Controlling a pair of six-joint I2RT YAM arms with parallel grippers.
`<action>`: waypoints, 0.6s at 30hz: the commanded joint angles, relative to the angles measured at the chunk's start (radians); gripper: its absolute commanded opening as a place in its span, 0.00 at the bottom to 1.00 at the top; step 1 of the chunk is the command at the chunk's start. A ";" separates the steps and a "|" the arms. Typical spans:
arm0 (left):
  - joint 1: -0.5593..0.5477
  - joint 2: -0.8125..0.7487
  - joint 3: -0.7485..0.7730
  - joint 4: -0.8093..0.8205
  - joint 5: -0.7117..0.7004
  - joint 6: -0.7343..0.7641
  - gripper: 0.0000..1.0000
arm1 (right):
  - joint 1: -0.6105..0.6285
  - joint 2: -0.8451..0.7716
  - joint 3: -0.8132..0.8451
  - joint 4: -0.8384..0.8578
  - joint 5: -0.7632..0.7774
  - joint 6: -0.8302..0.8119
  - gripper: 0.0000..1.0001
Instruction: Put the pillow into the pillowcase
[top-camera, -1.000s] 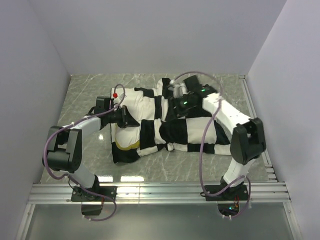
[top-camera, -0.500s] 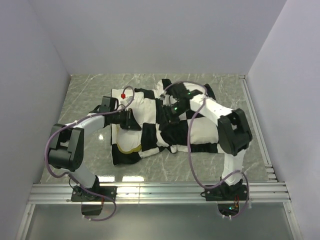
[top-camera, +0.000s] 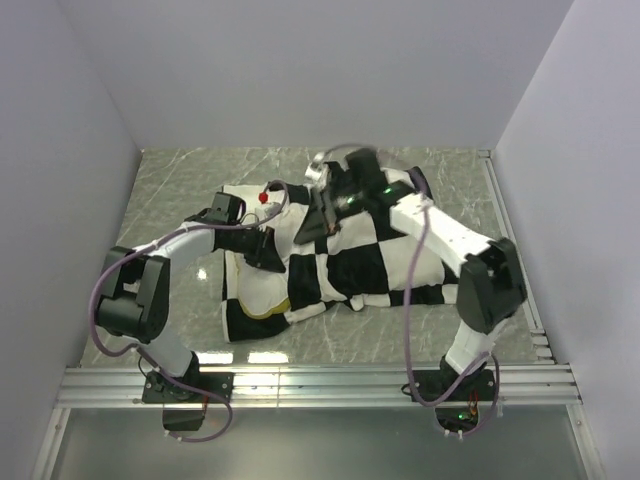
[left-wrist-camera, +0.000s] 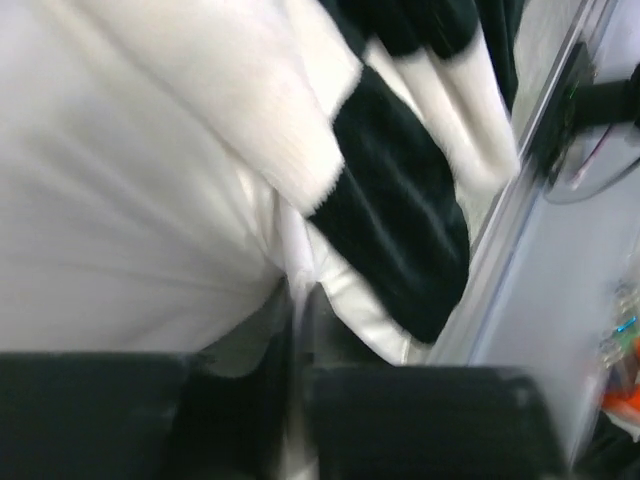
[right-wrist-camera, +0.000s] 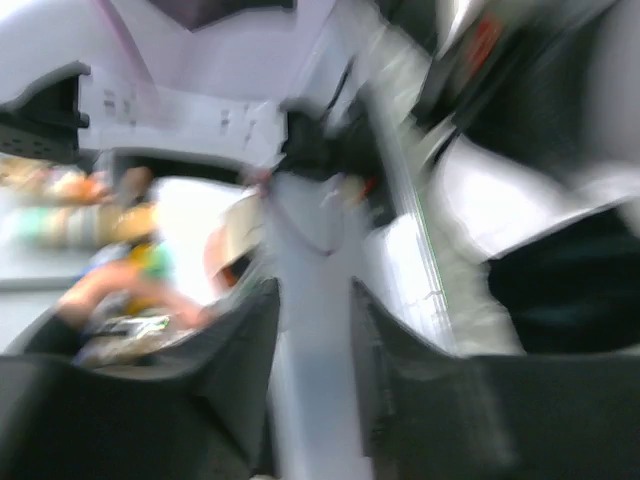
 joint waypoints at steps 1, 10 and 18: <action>0.025 -0.072 0.052 -0.338 0.021 0.344 0.24 | -0.149 -0.067 0.152 -0.116 0.218 -0.176 0.48; 0.147 -0.192 0.226 -0.261 -0.153 0.395 0.77 | -0.259 0.250 0.617 -0.274 0.899 -0.330 0.68; 0.155 0.060 0.379 -0.040 -0.420 0.173 0.86 | -0.236 0.465 0.785 -0.110 0.985 -0.128 0.78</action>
